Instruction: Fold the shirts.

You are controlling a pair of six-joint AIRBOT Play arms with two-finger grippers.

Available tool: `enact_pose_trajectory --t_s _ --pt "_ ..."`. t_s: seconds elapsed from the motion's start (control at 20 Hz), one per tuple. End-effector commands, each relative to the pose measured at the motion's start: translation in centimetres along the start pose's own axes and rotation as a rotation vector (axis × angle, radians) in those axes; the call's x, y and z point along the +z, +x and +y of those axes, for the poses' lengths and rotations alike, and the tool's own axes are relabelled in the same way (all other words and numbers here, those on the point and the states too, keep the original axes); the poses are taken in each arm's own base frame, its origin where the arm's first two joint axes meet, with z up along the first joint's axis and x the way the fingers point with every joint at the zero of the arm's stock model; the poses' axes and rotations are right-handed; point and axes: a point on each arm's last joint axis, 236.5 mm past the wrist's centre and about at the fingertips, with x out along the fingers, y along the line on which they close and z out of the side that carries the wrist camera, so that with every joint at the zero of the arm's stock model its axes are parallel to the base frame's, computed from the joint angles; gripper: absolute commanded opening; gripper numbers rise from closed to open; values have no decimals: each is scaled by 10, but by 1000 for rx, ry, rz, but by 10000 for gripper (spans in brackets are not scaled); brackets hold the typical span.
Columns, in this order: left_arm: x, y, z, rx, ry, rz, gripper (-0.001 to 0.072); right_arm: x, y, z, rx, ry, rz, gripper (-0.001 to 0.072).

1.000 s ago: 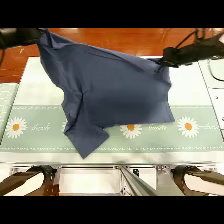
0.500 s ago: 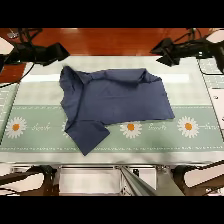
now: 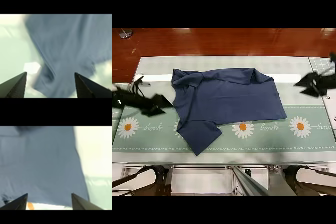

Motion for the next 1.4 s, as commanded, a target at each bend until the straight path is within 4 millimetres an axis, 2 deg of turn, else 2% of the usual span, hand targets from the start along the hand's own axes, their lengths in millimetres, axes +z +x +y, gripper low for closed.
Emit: enact_pose_trajectory --t_s 0.0,0.1,0.25,0.5,0.6,0.65,0.7,0.75,0.85,1.0,1.2,1.35 --pt "-51 41 -12 -222 -87 44 700 -45 23 -23 33 66 -58 633" --pt "-56 58 -7 -203 -69 21 700 -66 38 -15 98 87 -47 633" --pt "-44 67 -11 -190 -49 -36 700 -87 52 -15 135 114 -11 633" --pt "-37 87 -13 -117 13 -63 685 -103 63 -21 135 152 17 633" --pt "-35 96 -12 -89 0 -72 544 -103 63 -21 136 154 16 633" --pt "-34 99 -12 -79 -8 -76 441 -103 63 -20 137 154 15 632" --pt "-34 101 -11 -75 -12 -74 189 -103 63 -20 138 154 15 633" --pt "-34 101 -10 -74 -10 -74 31 -103 63 -20 137 154 15 633" --pt "-31 98 -9 -70 -5 -78 31 -103 62 -20 138 155 16 633" --pt "-24 84 -18 -108 9 -68 31 -101 59 -27 129 174 2 632" --pt "-15 64 -30 -160 23 -58 31 -104 59 -62 -7 263 -1 633" --pt "-15 61 -36 -172 46 -52 31 -100 59 -72 -45 325 -24 633"
